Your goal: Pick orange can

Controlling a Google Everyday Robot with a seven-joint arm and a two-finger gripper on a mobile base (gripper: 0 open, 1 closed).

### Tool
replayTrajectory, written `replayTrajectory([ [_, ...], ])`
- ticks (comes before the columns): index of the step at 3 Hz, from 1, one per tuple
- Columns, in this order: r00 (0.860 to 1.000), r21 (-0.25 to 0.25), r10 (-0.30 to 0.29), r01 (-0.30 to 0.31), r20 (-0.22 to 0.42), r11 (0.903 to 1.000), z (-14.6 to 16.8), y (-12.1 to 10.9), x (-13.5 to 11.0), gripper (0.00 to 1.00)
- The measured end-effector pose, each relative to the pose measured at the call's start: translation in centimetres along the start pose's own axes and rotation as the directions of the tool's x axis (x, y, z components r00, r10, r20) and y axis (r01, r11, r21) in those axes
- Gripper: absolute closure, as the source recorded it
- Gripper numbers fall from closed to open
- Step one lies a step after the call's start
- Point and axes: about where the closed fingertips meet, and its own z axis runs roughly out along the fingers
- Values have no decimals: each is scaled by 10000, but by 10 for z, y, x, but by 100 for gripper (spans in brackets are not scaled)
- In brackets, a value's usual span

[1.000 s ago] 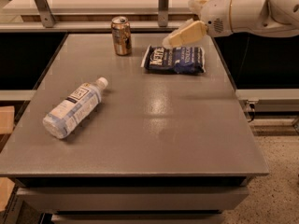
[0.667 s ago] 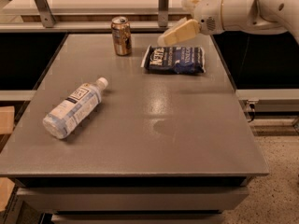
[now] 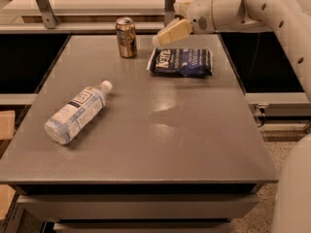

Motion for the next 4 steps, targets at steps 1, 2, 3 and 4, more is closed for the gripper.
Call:
replayTrajectory([
  [1, 9995, -99, 329, -328, 22, 9994, 19, -7, 5, 0],
  [2, 9982, -85, 583, -582, 124, 9983, 34, -14, 8, 0],
  [3, 9968, -57, 731, -730, 307, 9973, 47, -19, 9, 0],
  [4, 9931, -178, 844, -832, 816, 9964, 75, -25, 8, 0],
])
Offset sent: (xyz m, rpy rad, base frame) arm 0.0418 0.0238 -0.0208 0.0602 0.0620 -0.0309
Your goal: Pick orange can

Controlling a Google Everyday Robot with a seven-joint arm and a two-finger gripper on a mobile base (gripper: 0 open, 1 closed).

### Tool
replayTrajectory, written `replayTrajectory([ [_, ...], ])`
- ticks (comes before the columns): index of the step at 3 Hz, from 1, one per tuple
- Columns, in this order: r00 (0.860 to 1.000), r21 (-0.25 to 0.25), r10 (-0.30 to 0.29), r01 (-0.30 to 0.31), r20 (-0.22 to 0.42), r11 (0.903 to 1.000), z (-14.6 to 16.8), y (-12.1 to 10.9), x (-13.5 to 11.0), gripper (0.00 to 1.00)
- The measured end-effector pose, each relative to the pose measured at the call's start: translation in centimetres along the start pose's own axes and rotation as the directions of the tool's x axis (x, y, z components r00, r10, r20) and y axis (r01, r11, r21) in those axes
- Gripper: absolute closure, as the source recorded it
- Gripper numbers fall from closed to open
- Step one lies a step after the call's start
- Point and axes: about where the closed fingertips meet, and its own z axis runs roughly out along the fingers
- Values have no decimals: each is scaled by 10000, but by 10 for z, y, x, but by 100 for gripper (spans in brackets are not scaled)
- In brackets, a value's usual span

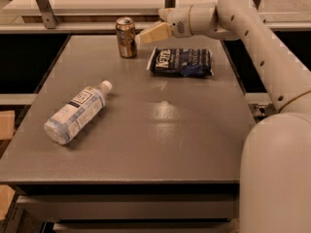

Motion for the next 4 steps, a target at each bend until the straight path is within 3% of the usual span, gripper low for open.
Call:
replayTrajectory([
  [1, 9996, -99, 62, -59, 274, 9999, 17, -2, 1, 0],
  [2, 9981, -657, -170, 209, 584, 9976, 63, -11, -12, 0],
  [4, 9970, -896, -1, 70, 773, 9960, 82, -15, -4, 0],
])
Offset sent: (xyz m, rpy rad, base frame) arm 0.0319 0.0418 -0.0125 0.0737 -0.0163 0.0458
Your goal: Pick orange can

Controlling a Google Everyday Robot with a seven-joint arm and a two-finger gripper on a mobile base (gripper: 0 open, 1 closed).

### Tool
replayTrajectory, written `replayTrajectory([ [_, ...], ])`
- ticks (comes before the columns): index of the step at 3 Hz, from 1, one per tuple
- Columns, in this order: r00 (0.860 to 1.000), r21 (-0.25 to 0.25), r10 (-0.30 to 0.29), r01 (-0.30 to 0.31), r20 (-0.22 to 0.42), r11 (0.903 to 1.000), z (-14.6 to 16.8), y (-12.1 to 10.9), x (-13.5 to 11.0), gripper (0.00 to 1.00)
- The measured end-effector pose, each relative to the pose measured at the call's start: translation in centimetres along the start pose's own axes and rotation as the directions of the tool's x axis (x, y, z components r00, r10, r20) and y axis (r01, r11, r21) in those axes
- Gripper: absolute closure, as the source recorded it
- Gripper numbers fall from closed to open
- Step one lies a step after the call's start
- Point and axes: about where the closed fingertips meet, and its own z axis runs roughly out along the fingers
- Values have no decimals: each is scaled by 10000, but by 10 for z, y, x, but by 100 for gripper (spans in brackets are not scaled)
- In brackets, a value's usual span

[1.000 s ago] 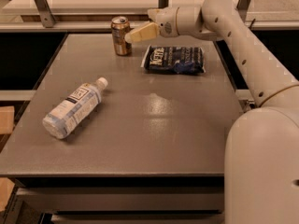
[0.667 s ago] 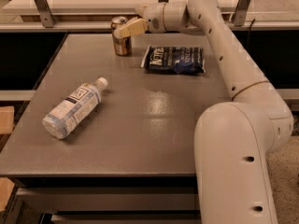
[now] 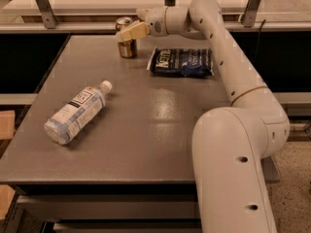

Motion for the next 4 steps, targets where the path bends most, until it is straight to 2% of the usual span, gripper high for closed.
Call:
replayTrajectory([
  [1, 10000, -54, 12, -12, -4, 10000, 4, 2, 1, 18],
  [4, 10000, -210, 53, -53, -18, 9998, 15, 6, 3, 87],
])
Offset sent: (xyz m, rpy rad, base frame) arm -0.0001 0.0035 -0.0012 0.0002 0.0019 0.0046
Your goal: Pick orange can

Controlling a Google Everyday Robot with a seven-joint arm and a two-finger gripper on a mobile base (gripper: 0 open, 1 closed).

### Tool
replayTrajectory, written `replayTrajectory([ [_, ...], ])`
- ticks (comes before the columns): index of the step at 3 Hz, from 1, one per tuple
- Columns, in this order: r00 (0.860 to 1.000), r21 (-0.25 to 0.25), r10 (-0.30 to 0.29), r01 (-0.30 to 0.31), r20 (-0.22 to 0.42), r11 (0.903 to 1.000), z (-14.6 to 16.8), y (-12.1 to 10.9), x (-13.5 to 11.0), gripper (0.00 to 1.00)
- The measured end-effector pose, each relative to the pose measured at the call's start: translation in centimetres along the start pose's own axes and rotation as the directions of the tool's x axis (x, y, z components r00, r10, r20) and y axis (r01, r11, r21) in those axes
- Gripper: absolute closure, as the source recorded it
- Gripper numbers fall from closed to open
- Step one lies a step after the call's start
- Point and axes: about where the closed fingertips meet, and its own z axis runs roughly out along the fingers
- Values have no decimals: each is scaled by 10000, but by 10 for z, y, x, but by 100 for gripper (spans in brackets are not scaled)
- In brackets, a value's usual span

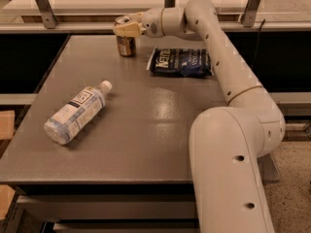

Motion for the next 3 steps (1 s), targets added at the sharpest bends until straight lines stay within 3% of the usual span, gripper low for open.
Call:
replayTrajectory([
  [1, 10000, -51, 13, -13, -5, 10000, 4, 1, 1, 100],
  [3, 9999, 43, 65, -65, -94, 10000, 1, 2, 1, 100],
])
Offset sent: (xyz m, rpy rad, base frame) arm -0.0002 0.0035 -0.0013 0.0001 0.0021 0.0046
